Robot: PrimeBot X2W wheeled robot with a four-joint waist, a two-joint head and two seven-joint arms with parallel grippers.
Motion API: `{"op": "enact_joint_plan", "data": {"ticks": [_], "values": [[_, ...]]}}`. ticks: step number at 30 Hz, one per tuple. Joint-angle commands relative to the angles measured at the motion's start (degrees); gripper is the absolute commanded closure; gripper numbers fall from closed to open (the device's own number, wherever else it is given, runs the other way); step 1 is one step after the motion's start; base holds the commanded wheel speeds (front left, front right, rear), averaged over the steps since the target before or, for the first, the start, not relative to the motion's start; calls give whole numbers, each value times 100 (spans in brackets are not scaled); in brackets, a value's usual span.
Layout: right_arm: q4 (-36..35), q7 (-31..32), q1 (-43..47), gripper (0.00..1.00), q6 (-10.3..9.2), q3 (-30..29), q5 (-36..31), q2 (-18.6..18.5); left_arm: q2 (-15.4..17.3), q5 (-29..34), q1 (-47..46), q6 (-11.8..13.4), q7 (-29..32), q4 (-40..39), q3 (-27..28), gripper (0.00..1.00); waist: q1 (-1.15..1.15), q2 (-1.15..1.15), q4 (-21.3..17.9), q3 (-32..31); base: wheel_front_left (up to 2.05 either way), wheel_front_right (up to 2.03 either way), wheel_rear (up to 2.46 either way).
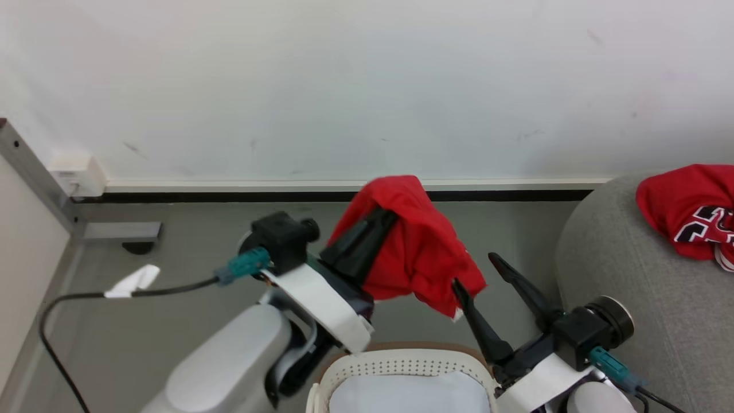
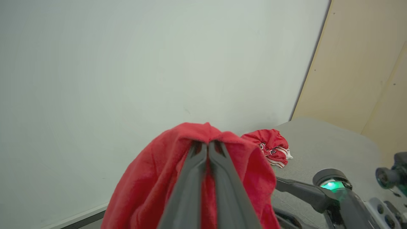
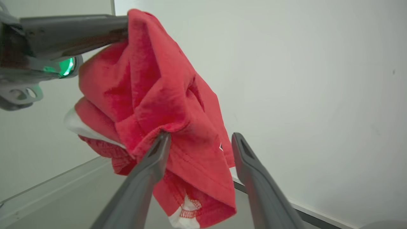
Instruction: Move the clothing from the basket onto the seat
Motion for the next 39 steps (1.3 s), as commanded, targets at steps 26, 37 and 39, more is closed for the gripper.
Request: {"op": "enact_joint_plan", "data": {"ticks": [26, 37, 39], "values": [[1504, 31, -802, 100, -13, 1283, 709, 71, -449, 22, 389, -213, 76, 95, -846, 100, 0, 0, 986, -247, 0, 0, 0], [1458, -23, -704, 100, -13, 1253, 919, 15, -372, -7, 443, -131, 44, 108, -826, 100, 0, 0, 860, -246, 0, 0, 0], [1421, -25, -652, 100, -13, 1231, 945, -3, -367, 2, 456, -124, 51, 118, -837, 100, 0, 0, 831, -266, 0, 0, 0]]}}
